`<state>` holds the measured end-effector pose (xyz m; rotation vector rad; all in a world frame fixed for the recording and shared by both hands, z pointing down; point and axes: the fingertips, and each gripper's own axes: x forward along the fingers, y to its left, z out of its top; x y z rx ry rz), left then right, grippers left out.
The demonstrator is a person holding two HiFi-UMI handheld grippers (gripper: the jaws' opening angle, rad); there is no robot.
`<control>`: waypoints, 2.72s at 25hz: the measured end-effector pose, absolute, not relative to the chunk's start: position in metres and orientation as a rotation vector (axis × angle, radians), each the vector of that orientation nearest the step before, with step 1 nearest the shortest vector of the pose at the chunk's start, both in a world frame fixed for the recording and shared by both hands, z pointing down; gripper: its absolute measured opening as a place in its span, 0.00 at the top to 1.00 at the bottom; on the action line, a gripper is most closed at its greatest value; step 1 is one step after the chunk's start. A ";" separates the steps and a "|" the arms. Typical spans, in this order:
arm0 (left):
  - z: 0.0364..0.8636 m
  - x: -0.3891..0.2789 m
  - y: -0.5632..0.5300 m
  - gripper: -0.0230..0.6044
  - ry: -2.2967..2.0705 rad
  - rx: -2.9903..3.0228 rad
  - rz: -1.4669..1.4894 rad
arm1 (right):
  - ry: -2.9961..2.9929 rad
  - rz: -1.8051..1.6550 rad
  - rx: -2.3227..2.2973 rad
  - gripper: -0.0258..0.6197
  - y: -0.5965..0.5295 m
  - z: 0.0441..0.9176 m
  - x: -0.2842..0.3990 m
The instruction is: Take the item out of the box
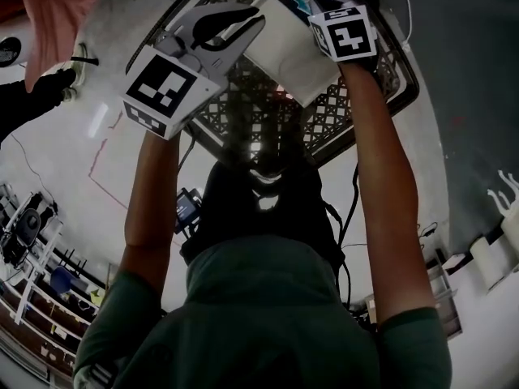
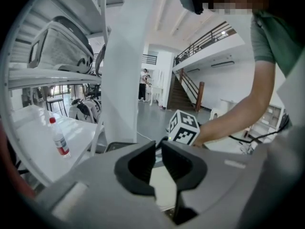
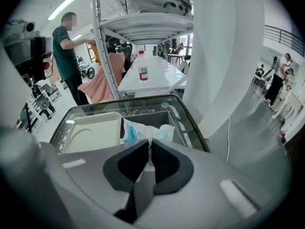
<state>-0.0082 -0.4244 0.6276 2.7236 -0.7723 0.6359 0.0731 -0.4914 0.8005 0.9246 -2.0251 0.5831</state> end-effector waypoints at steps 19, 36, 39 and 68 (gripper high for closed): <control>0.495 0.006 -0.384 0.90 -0.744 2.880 0.598 | -2.224 0.435 1.169 0.93 -0.449 0.590 0.096; 0.345 0.016 -0.334 0.90 -0.744 3.047 0.520 | -2.387 0.270 1.325 0.93 -0.371 0.386 0.119; 0.340 0.010 -0.336 0.90 -0.735 3.069 0.505 | -2.408 0.249 1.347 0.93 -0.370 0.370 0.116; 0.261 0.004 -0.305 0.90 -0.793 3.181 0.393 | -2.612 0.079 1.382 0.93 -0.305 0.243 0.116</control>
